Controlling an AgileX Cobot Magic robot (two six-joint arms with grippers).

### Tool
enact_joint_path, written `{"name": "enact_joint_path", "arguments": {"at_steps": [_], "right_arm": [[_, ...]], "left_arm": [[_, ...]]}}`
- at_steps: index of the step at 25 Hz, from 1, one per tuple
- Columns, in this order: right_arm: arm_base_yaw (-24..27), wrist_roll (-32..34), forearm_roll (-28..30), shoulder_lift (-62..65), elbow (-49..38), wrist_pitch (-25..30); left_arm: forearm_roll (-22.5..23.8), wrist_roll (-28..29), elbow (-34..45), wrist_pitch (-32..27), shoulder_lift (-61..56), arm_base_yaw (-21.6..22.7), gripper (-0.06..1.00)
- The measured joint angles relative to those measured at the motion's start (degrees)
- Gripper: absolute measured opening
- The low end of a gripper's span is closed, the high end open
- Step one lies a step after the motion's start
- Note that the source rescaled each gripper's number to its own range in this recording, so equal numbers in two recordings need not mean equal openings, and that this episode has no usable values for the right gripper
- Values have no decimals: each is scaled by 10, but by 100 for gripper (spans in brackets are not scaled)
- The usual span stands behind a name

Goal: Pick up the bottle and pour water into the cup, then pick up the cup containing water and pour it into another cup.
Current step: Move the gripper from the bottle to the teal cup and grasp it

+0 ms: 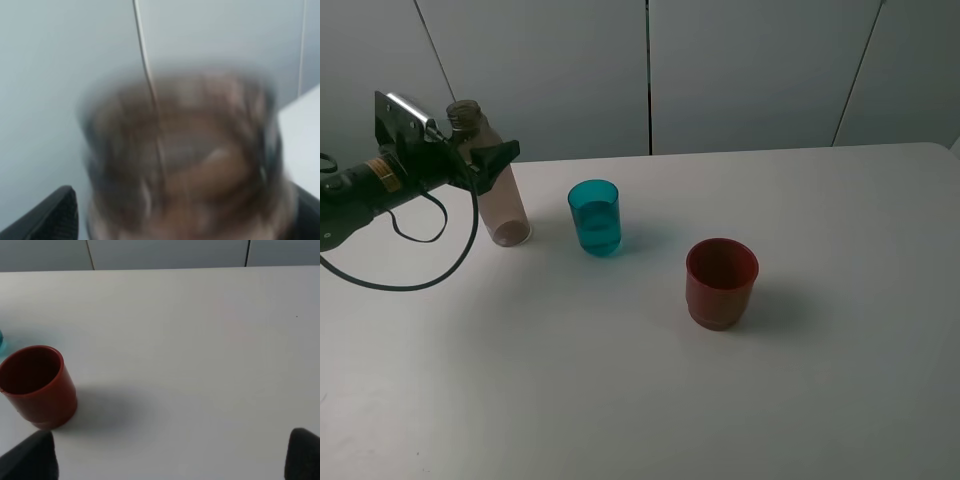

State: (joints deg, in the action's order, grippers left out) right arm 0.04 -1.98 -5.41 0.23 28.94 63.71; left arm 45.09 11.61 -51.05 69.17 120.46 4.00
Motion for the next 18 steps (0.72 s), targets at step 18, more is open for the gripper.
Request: {"name": "enact_joint_path", "arguments": {"at_steps": [18], "right_arm": [[0,0,0,0,0,0]], "left_arm": [[34,154,0,-157,-293,-58,99]]}}
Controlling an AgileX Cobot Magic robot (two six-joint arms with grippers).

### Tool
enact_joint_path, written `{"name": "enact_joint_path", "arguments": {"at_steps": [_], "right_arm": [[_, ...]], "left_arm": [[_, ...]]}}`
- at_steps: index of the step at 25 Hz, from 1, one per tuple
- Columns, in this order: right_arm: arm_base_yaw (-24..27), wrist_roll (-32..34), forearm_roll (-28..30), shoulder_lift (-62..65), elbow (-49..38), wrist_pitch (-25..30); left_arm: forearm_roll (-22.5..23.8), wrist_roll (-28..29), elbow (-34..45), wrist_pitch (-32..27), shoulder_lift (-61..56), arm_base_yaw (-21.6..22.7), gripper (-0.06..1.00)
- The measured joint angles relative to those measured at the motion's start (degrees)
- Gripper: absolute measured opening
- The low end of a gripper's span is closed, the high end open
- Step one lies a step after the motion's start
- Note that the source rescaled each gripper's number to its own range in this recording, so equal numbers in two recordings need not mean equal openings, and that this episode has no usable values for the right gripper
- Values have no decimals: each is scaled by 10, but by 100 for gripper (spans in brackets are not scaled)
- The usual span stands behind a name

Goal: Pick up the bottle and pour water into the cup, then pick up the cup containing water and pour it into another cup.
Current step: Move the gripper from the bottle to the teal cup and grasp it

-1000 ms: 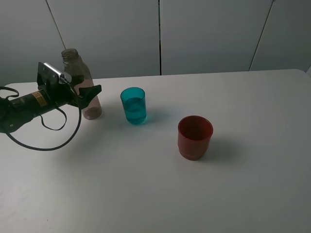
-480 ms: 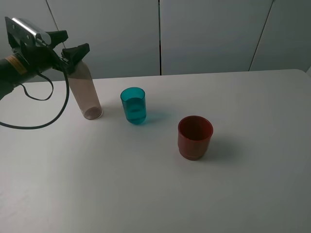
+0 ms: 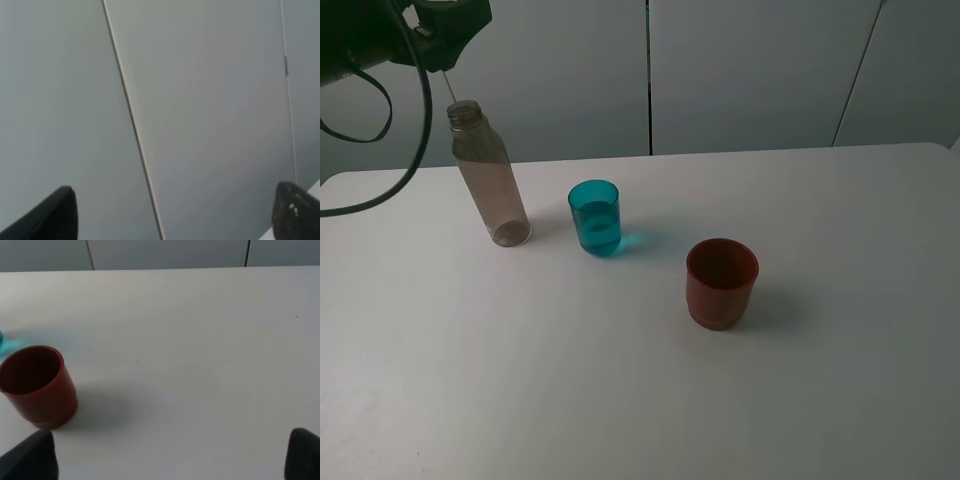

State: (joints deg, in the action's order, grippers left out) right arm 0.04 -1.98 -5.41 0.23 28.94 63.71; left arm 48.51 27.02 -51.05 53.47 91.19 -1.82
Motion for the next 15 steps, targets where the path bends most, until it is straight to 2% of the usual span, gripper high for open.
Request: {"name": "enact_joint_path", "arguments": {"at_steps": [6,10,13,15], "right_arm": [[0,0,0,0,0,0],[0,0,0,0,0,0],[0,0,0,0,0,0],[0,0,0,0,0,0]], "left_arm": [[-33,13,0,-114,-31,-107,99],[-113,-11,14,-182,-31,-186,99],[-180,-58,45,-185,-24,-232,99],[-219,-86,78,-173,-9,-247,99]]}}
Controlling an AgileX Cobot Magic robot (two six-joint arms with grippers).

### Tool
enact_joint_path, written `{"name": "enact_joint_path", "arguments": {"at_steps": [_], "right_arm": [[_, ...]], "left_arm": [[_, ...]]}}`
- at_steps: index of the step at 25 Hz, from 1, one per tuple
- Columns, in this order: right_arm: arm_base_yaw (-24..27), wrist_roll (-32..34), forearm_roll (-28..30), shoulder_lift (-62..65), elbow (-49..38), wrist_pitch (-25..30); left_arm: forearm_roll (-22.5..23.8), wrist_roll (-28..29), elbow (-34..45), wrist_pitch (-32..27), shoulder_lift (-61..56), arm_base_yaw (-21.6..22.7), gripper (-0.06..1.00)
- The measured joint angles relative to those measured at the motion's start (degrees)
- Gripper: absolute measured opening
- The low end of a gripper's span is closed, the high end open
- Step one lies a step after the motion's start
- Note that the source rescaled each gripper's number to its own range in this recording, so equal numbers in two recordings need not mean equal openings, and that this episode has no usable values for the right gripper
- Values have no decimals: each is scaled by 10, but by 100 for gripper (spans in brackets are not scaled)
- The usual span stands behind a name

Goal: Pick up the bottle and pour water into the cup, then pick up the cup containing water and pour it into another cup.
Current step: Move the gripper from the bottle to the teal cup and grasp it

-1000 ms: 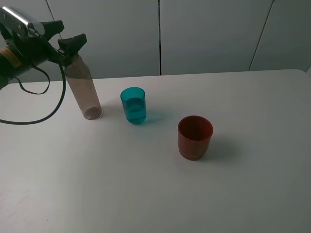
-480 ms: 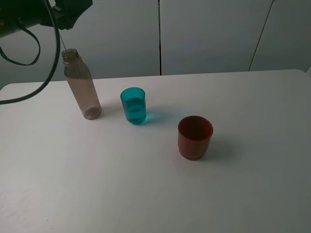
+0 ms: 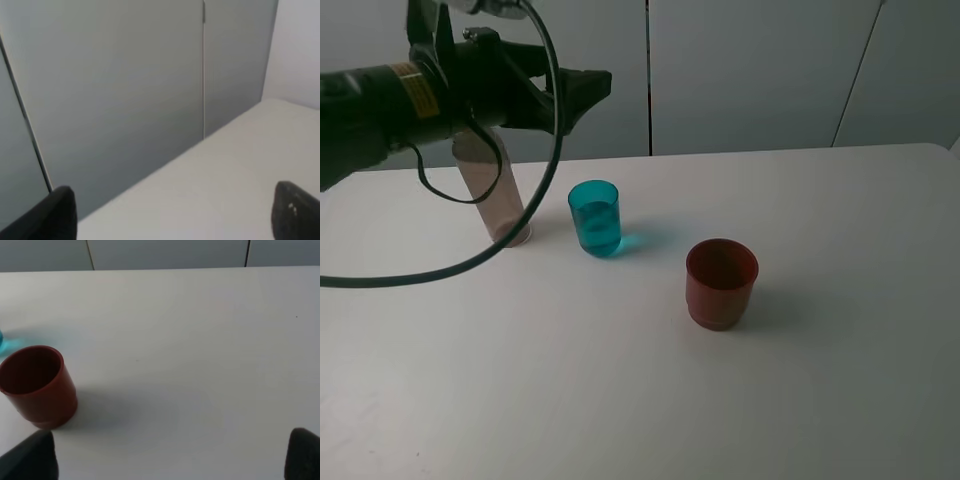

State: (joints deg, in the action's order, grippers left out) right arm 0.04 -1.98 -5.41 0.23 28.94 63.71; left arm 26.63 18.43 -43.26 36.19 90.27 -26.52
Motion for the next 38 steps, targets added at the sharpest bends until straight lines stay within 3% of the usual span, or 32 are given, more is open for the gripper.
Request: {"name": "enact_joint_path", "arguments": {"at_steps": [5,7,18,23,29,38], "right_arm": [[0,0,0,0,0,0],[0,0,0,0,0,0],[0,0,0,0,0,0],[0,0,0,0,0,0],[0,0,0,0,0,0],[0,0,0,0,0,0]], "left_arm": [[-99,-42,77,47,47,-6,99],[-119,-66,93,54,69,-6,99],[-122,-94,99,75,190,-6,99],[-122,-105,99,125,238,6,99],[-123,-159,91,214,286,13,99],[-121,-173,29,244,346,13,99]]}}
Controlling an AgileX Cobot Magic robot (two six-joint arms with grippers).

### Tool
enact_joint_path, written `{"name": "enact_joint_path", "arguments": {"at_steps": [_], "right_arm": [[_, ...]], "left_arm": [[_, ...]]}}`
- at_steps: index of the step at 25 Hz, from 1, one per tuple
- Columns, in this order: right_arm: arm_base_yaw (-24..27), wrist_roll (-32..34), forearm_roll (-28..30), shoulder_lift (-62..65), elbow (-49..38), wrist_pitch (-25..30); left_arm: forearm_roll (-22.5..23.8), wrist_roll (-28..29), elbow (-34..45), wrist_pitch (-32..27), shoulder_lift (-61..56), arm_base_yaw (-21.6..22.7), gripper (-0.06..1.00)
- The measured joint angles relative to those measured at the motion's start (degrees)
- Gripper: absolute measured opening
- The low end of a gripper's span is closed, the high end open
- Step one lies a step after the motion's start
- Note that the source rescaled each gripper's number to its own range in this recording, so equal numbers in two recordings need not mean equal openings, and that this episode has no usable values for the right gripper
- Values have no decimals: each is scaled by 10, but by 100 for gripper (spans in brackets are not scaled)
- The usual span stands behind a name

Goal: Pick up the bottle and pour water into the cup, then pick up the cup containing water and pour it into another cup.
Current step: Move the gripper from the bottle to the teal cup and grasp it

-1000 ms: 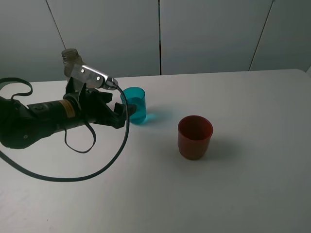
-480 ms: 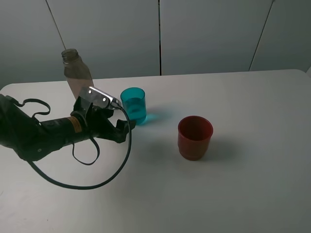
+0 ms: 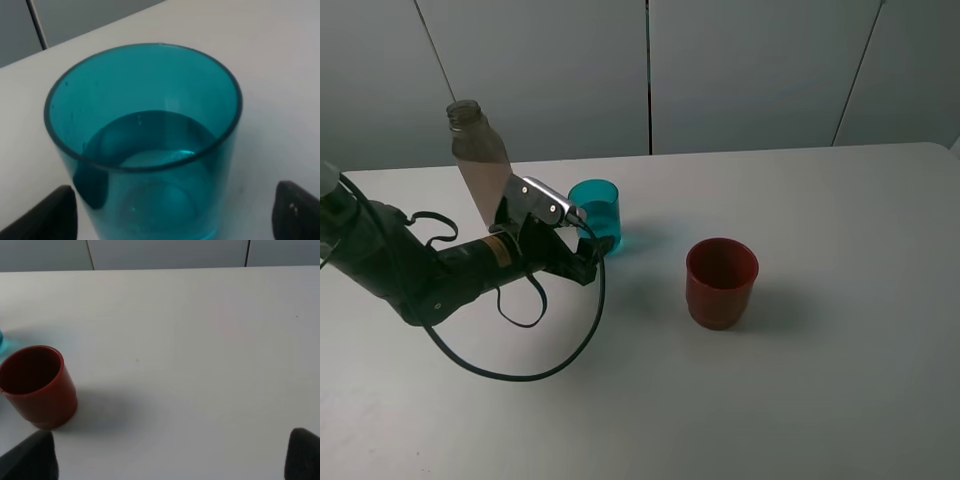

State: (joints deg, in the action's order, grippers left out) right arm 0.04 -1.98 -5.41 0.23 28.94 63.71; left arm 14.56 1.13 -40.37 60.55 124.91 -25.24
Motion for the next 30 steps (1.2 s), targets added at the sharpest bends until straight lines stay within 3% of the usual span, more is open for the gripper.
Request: {"name": "enact_joint_path", "arguments": {"at_steps": [3,10,30], "right_arm": [[0,0,0,0,0,0],[0,0,0,0,0,0],[0,0,0,0,0,0]], "left_arm": [[11,-1,-18,-2,12,2,99],[86,11,-55,-22,15,16,99],[129,0,-99,-25,51,18,99]]}}
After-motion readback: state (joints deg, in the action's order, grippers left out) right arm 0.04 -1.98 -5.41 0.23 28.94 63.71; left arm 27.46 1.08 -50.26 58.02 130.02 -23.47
